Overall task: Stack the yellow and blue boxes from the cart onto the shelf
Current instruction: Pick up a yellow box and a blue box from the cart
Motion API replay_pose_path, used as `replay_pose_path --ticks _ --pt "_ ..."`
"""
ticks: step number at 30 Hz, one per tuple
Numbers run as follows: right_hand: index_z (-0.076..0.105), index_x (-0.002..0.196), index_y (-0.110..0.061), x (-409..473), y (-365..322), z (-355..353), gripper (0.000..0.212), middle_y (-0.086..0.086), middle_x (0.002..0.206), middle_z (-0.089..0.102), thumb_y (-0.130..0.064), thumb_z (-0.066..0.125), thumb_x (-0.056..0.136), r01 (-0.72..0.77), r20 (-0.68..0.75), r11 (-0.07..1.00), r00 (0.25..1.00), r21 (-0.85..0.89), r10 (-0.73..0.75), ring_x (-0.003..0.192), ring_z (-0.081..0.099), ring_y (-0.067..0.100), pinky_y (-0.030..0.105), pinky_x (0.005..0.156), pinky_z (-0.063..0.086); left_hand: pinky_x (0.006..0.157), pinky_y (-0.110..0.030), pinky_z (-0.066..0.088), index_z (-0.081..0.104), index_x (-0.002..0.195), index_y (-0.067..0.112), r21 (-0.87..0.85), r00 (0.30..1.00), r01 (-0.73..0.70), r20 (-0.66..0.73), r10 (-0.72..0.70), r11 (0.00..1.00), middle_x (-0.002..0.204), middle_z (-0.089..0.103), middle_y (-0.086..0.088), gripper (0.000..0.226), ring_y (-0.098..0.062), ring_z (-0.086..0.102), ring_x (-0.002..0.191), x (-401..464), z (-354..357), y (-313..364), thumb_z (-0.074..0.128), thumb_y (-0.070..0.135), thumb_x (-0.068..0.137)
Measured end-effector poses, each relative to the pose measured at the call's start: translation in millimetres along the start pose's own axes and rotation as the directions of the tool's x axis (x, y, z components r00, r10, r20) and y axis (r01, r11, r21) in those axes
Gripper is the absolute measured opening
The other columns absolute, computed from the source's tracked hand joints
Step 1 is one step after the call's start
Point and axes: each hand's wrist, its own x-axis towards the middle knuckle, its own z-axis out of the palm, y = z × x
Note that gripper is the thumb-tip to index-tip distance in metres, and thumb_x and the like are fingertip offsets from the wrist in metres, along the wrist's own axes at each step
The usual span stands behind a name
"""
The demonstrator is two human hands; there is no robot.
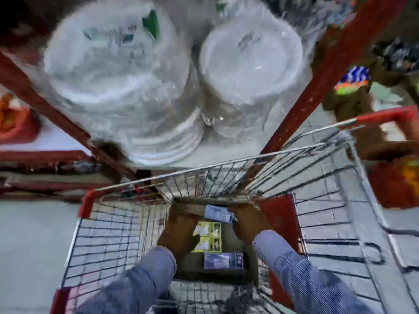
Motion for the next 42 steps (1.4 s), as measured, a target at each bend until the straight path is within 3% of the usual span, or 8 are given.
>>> replay_pose_path --ticks 13,20,23,27,32,35,38,42 --pt "0.035 0.144 -0.012 80 15 108 0.067 0.013 0.146 0.046 0.005 0.054 0.082 0.062 -0.047 0.994 0.997 -0.090 -0.066 0.127 0.048 0.035 0.046 0.102 0.042 0.105 -0.042 0.042 0.045 0.142 0.007 -0.114 0.964 -0.062 0.249 0.089 0.992 0.138 0.054 -0.023 0.069 -0.038 0.051 0.127 89 78 -59 0.078 0.009 0.081" --pt "0.033 0.144 -0.010 86 12 112 0.074 0.015 0.142 0.045 0.008 0.059 0.078 0.029 -0.044 0.996 0.998 -0.084 -0.033 0.126 0.049 0.035 0.044 0.100 0.045 0.100 -0.045 0.048 0.049 0.137 0.011 -0.031 0.945 -0.146 0.290 0.149 0.989 0.137 0.056 -0.018 0.060 -0.036 0.056 0.123 93 65 -62 0.076 0.017 0.084" --pt "0.038 0.141 -0.011 70 8 97 0.068 0.014 0.140 0.049 0.000 0.063 0.079 -0.001 -0.067 1.000 0.998 -0.030 -0.001 0.127 0.047 0.033 0.043 0.101 0.046 0.093 -0.041 0.055 0.051 0.132 0.014 -0.012 0.958 -0.221 0.182 0.220 0.975 0.131 0.063 -0.013 0.056 -0.031 0.063 0.114 74 47 -59 0.076 0.025 0.083" --pt "0.060 0.113 -0.012 32 -9 36 0.045 0.014 0.115 0.067 -0.017 0.076 0.072 -0.032 -0.084 0.996 0.996 0.089 0.039 0.103 0.064 0.033 0.037 0.081 0.055 0.074 -0.028 0.055 0.051 0.122 0.030 0.065 0.948 -0.316 -0.017 0.317 0.947 0.116 0.072 -0.004 0.070 -0.024 0.070 0.096 27 -5 -57 0.090 0.031 0.064" --pt "0.067 0.096 -0.021 -37 -37 -68 0.037 0.007 0.096 0.072 -0.034 0.070 0.063 0.043 -0.270 0.989 0.963 0.143 -0.003 0.091 0.068 0.030 0.032 0.073 0.054 0.061 -0.019 0.053 0.059 0.109 0.034 0.191 0.916 -0.298 -0.217 0.337 0.935 0.095 0.076 0.008 0.056 -0.013 0.072 0.079 -52 -113 -46 0.047 0.071 0.069" --pt "0.063 0.086 -0.026 -82 -56 -138 0.036 0.000 0.085 0.071 -0.046 0.069 0.057 0.096 -0.391 0.984 0.920 0.148 -0.031 0.083 0.069 0.022 0.027 0.065 0.049 0.058 -0.024 0.054 0.065 0.099 0.030 0.229 0.898 -0.264 -0.295 0.326 0.937 0.087 0.075 0.007 0.055 -0.016 0.071 0.076 -106 -188 -35 0.048 0.068 0.062" --pt "0.064 0.102 -0.029 -129 -76 -208 0.052 -0.004 0.096 0.070 -0.044 0.076 0.054 0.139 -0.529 0.988 0.845 0.072 -0.081 0.090 0.066 0.019 0.028 0.070 0.048 0.060 -0.027 0.053 0.068 0.100 0.029 0.245 0.876 -0.220 -0.376 0.301 0.944 0.089 0.075 0.009 0.051 -0.012 0.069 0.078 -156 -259 -20 0.061 0.065 0.064" --pt "0.062 0.104 -0.032 -186 -105 -294 0.057 -0.008 0.095 0.068 -0.043 0.071 0.049 0.146 -0.680 0.988 0.720 -0.040 -0.134 0.085 0.062 0.014 0.026 0.058 0.041 0.070 -0.026 0.056 0.068 0.117 0.031 0.294 0.817 -0.116 -0.514 0.259 0.949 0.102 0.076 0.011 0.059 -0.011 0.071 0.086 -211 -339 3 0.074 0.053 0.062"
